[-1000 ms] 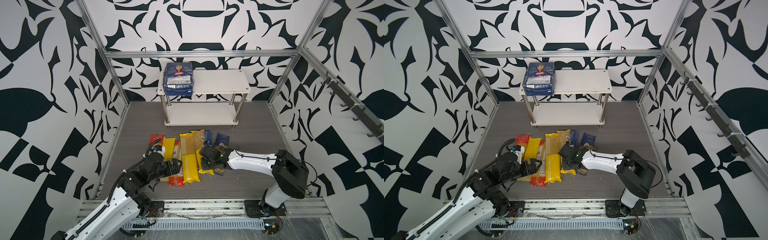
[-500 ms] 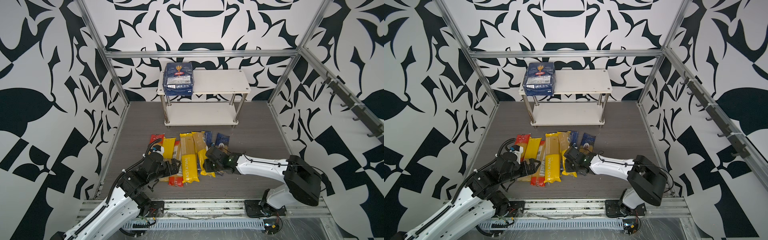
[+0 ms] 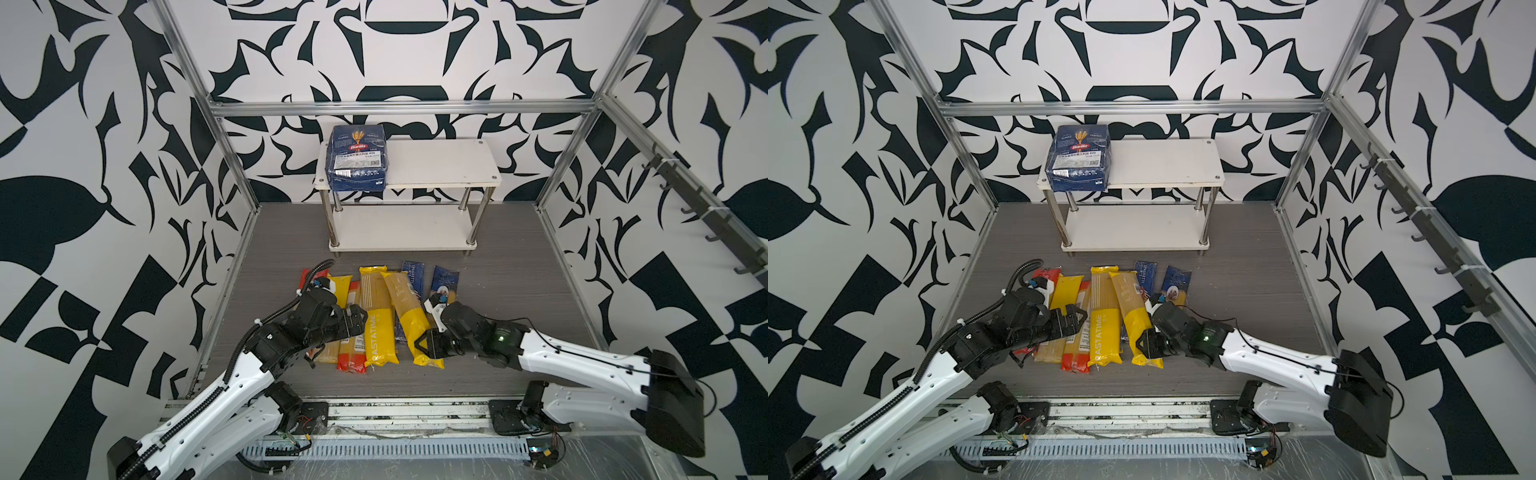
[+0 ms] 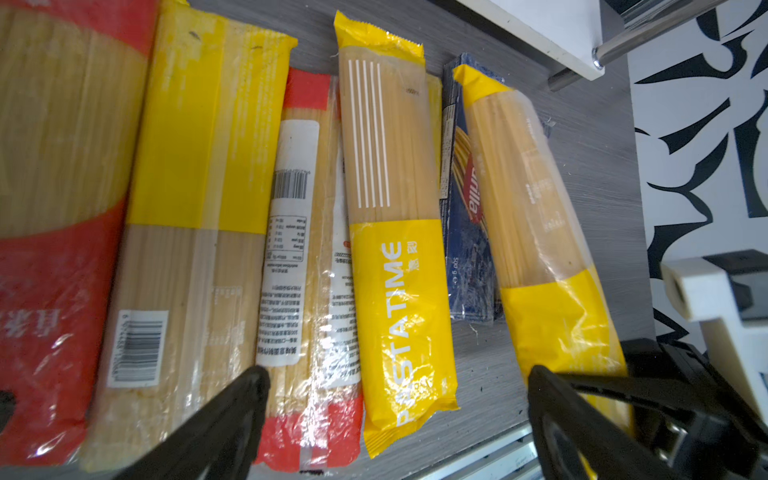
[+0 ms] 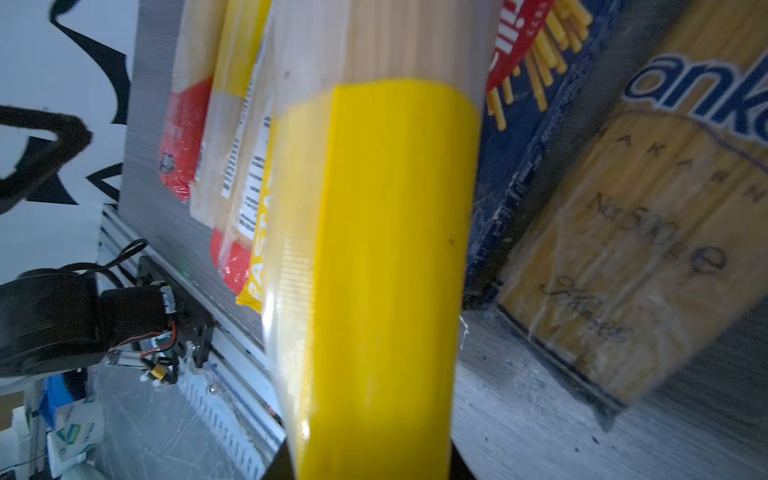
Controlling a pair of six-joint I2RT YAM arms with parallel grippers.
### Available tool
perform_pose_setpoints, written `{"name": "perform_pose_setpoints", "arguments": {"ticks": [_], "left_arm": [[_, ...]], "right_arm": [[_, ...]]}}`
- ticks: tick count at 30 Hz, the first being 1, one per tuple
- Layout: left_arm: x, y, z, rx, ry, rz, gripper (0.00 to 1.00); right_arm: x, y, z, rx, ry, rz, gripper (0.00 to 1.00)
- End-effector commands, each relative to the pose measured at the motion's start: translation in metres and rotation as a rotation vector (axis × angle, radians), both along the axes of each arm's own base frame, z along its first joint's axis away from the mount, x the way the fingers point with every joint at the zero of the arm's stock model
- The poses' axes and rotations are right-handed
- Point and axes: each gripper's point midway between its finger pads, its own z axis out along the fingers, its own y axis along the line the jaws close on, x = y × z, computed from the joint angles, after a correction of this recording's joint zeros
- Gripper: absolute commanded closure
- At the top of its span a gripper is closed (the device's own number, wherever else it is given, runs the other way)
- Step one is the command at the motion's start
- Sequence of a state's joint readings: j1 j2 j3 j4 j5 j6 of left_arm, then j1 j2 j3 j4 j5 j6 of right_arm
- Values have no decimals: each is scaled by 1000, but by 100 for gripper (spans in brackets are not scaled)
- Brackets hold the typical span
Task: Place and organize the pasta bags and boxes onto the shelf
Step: 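Lift the yellow Pastatime bag upright with the right gripper toward the shelf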
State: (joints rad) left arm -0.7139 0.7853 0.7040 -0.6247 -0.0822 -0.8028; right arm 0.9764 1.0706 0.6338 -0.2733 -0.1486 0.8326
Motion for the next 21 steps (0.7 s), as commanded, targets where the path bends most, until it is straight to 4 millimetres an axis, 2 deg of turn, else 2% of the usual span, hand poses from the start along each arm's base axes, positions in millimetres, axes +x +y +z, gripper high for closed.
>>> {"name": "perform_pose_setpoints", "arguments": {"ticks": [1,5,11,21], "left_arm": [[6,-3,16,1,-32,-5,1],[12,-1,24,37,-40,7,1],[21,-11,42,35,-59,-15,1],[37,-28,56,56,-77,-58,0]], "right_arm": [[13,5,66,168,-158,-18,94],[5,-15,89,185,-199,-37,94],[1,-42,128,175,-283,-69,94],[8,-55,204,168,-419,-81,95]]}}
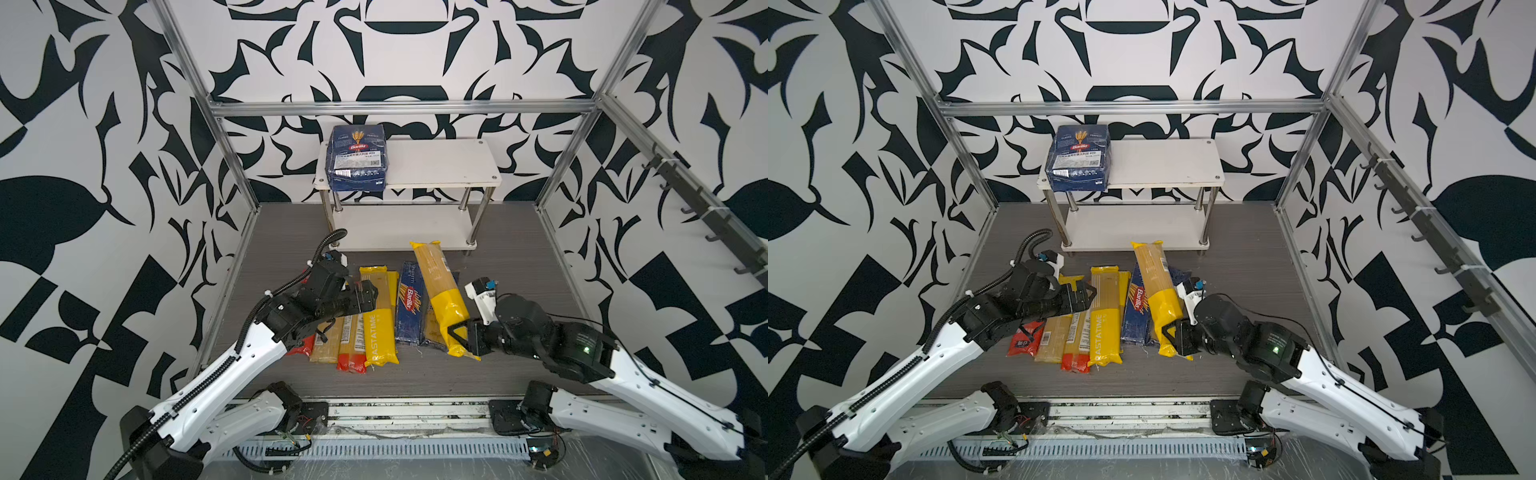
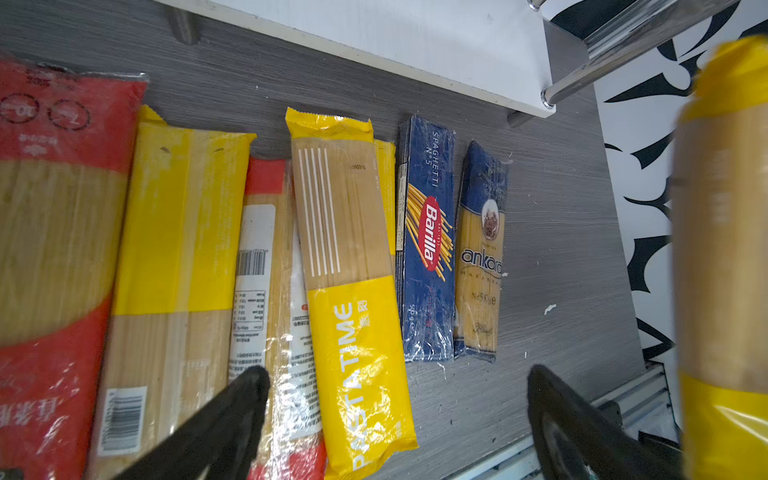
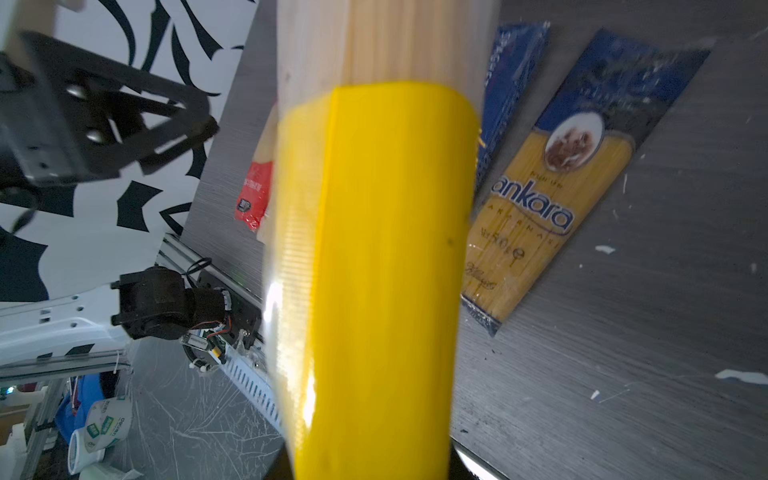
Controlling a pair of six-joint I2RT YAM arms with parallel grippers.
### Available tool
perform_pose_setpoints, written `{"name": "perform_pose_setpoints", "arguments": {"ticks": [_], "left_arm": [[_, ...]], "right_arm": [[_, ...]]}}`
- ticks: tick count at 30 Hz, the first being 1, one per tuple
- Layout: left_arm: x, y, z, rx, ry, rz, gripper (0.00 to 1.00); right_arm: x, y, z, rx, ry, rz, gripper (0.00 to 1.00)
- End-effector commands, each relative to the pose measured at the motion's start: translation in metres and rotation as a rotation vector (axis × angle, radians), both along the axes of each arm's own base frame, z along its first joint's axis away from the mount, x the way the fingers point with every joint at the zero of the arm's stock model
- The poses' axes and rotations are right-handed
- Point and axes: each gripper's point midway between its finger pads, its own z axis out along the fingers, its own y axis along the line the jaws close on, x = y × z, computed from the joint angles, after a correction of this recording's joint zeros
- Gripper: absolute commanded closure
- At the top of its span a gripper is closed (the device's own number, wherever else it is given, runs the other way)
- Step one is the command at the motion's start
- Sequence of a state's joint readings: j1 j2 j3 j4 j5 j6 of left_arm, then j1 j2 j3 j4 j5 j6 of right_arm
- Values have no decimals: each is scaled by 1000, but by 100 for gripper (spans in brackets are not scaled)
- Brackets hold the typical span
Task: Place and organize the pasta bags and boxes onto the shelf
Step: 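Lift the yellow Pastatime bag upright with the right gripper toward the shelf, then stand the yellow bag upright on the upper shelf beside the blue box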
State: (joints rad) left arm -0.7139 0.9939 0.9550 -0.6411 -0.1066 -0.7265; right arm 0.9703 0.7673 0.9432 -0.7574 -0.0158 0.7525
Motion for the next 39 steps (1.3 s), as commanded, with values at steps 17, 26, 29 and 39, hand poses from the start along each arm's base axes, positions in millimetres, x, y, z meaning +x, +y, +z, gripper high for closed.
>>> {"name": "perform_pose_setpoints", "arguments": {"ticks": [17,26,29,39], "left_arm": [[8,-19,8,-5,-73,-103,0],[10,-20,-2,-4,-92,-111,0],[11,-18,2,1,-112,-111,0],[9,-11,3,28,-132,-110,0]], "right_arm": [[117,21,204,-29,-501,-189,97],[206,31,224,-30,-488,-254,96],[235,39,228,-50,-493,-257,96],[309,43,235,-11,-488,-322,96]]}}
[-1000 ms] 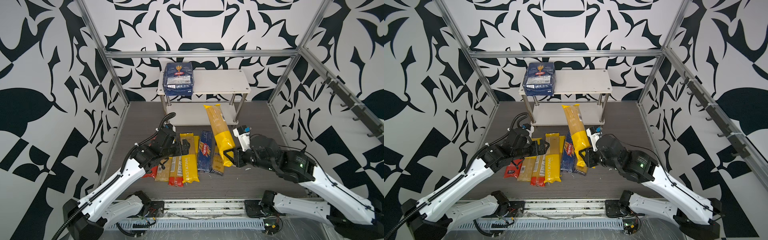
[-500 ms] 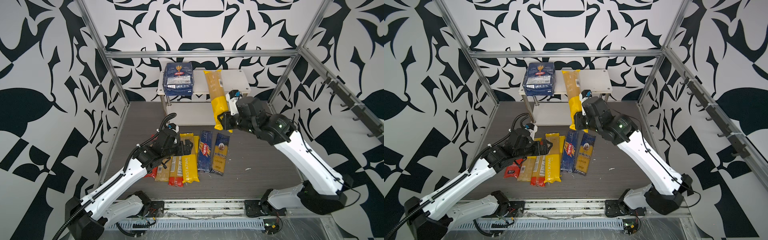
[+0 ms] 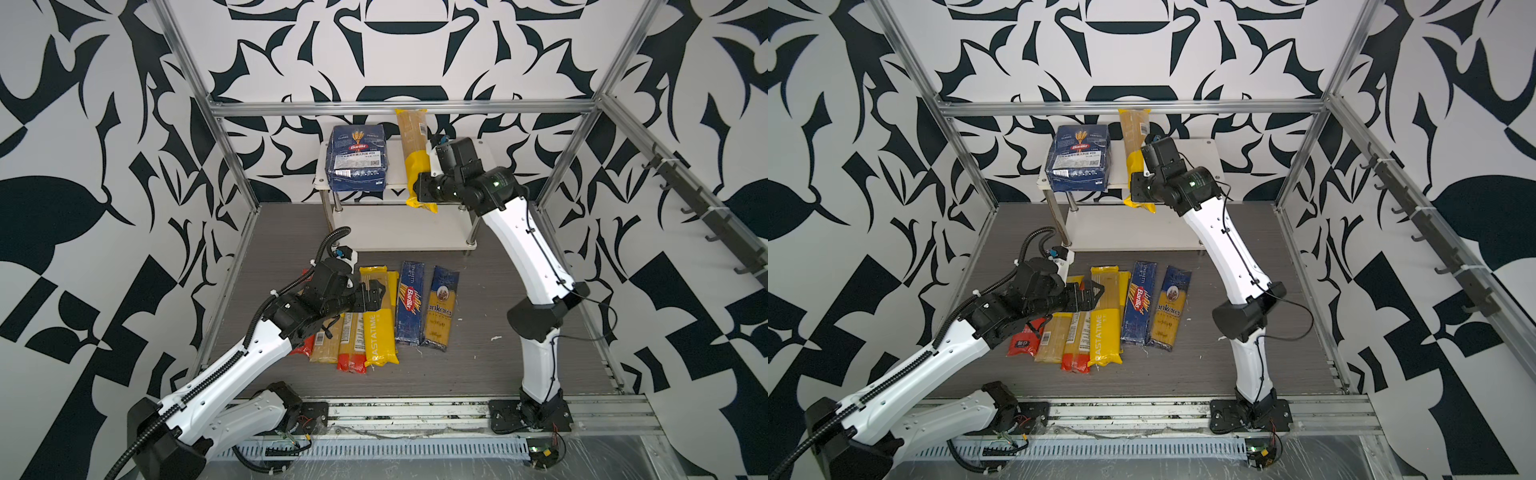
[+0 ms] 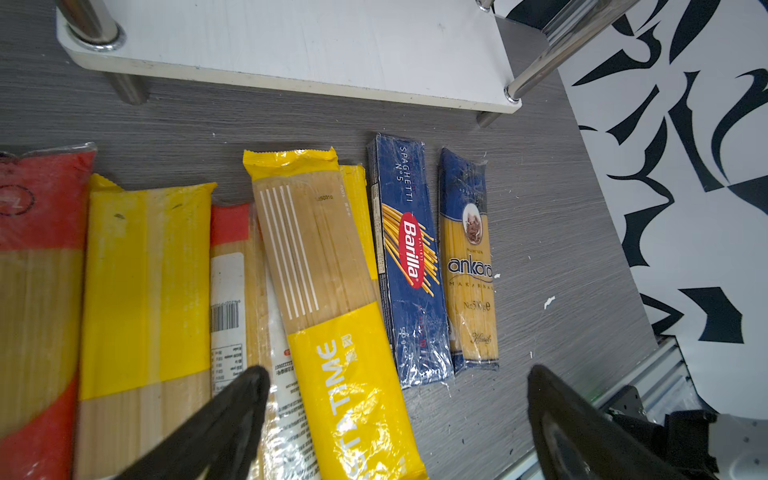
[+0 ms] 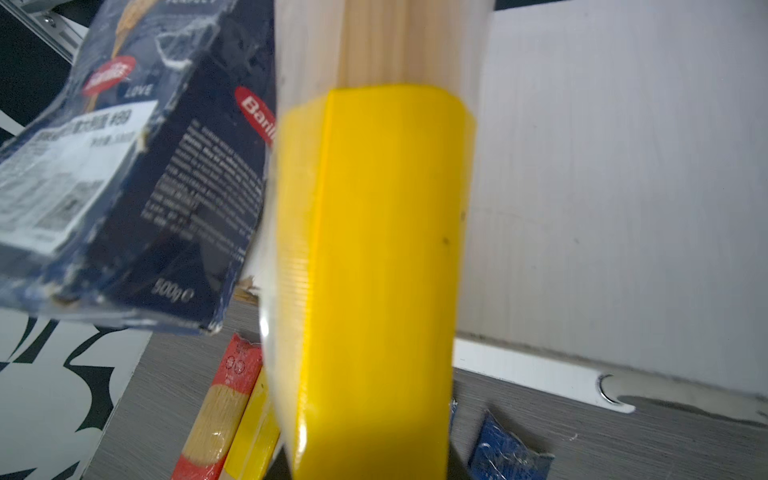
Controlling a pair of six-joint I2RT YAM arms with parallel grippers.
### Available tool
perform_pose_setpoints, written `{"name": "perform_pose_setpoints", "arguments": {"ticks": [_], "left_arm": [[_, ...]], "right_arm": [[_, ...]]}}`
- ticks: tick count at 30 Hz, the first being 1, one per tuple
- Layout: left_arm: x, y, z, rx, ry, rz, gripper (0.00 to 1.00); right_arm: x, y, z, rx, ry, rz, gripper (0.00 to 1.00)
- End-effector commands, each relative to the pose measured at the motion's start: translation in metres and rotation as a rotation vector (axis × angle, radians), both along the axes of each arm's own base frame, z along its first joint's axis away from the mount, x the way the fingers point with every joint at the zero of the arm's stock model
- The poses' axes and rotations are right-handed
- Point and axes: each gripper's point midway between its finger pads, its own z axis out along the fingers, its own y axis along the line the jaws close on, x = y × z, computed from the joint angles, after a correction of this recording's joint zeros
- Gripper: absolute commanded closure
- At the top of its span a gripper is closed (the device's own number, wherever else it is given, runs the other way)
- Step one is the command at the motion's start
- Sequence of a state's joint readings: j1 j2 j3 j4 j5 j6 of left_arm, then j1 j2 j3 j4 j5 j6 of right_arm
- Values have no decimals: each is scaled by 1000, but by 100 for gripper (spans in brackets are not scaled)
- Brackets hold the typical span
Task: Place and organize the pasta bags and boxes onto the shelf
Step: 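Stand the yellow bag upright on the upper shelf beside the blue box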
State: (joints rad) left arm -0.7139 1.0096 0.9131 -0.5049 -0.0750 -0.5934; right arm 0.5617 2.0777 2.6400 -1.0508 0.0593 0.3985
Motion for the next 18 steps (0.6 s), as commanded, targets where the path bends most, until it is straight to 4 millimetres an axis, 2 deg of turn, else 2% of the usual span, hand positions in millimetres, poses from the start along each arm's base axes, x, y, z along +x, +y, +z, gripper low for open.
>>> {"name": "perform_pose_setpoints", "arguments": {"ticks": [1,4,7,11,18], "left_arm": [[-3,6,-1,22,-22,2,0],[-4,10,-2,28,-26,11,0],[-5,13,-2,33,-30,18,0],[-6,15,-3,39,-28,20,0],[-11,21,-1,26,-35,33,0]], "right_arm": [[1,-20,88,164,-216,-25,96],[8,-19,82,191,-197,-20,92],[10,-16,79,201,-186,-5,75],[7,-7,80,233,-175,37,58],[3,6,78,285,-140,97,49]]}}
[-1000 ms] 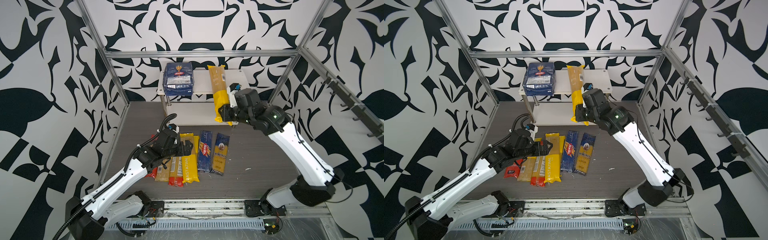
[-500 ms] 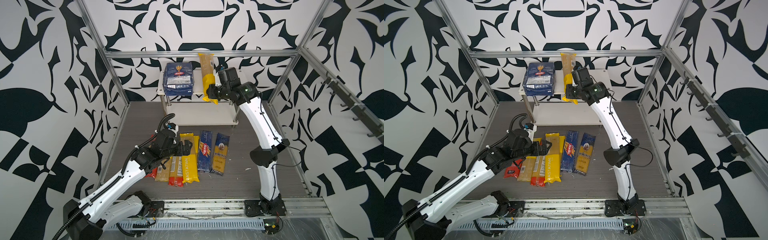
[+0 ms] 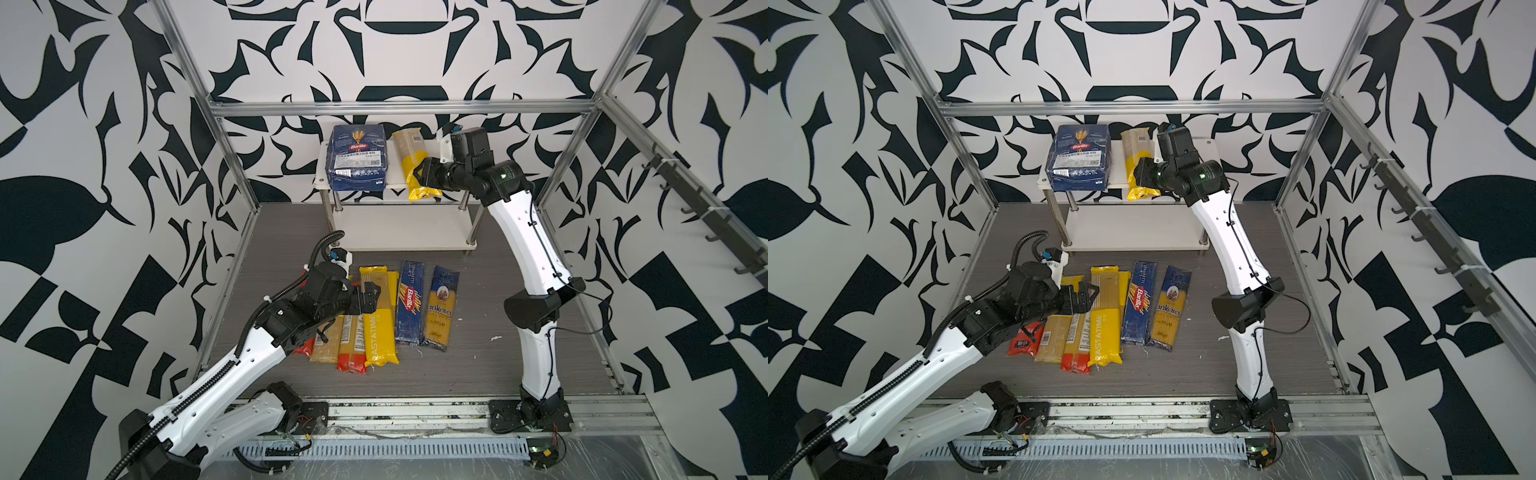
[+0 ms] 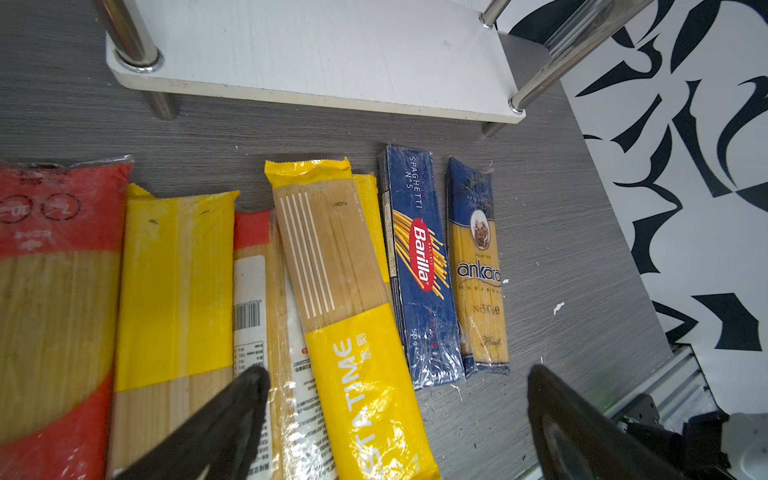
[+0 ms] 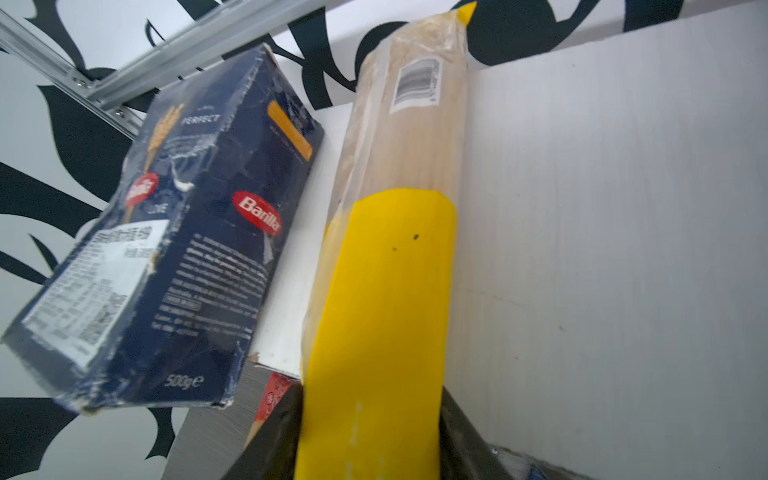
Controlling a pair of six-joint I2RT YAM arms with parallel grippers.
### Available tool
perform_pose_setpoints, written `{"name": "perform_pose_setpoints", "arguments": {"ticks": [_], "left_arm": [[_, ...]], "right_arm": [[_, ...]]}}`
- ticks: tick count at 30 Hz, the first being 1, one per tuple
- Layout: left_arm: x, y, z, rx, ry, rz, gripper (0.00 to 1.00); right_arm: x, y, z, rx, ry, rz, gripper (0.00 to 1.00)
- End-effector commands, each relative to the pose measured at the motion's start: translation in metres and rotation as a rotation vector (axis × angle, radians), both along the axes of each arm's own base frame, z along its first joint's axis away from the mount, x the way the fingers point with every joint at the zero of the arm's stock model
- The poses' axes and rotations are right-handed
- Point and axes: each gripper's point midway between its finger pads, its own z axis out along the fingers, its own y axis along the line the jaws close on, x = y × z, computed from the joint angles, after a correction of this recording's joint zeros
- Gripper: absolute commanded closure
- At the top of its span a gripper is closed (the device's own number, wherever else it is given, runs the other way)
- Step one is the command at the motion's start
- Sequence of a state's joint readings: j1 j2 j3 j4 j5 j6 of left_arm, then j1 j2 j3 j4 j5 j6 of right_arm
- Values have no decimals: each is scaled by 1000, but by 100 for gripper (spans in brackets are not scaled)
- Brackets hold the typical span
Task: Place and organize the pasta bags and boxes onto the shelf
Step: 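Stand the yellow bag upright on the upper shelf beside the blue box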
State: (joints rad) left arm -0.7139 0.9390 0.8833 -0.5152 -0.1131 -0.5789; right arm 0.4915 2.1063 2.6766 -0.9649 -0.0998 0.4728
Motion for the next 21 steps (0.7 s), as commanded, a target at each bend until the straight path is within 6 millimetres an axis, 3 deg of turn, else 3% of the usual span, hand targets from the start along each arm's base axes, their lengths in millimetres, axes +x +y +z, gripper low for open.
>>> {"name": "perform_pose_setpoints", "arguments": {"ticks": [1,7,16,21], "left_arm": [[-7,10,-5,18,7,16,0],[-11,16,-6,23,3,27,0],[-13,23,-6,50,-15,28,0],[-10,24,-5,74,-33,27,1]], "right_arm": [[-17,8,61,122,-135,64,48],[-14,16,53,147,-104,88,46],[12,5,28,146,-47,36,45],[22,9,15,149,-29,42,44]]}}
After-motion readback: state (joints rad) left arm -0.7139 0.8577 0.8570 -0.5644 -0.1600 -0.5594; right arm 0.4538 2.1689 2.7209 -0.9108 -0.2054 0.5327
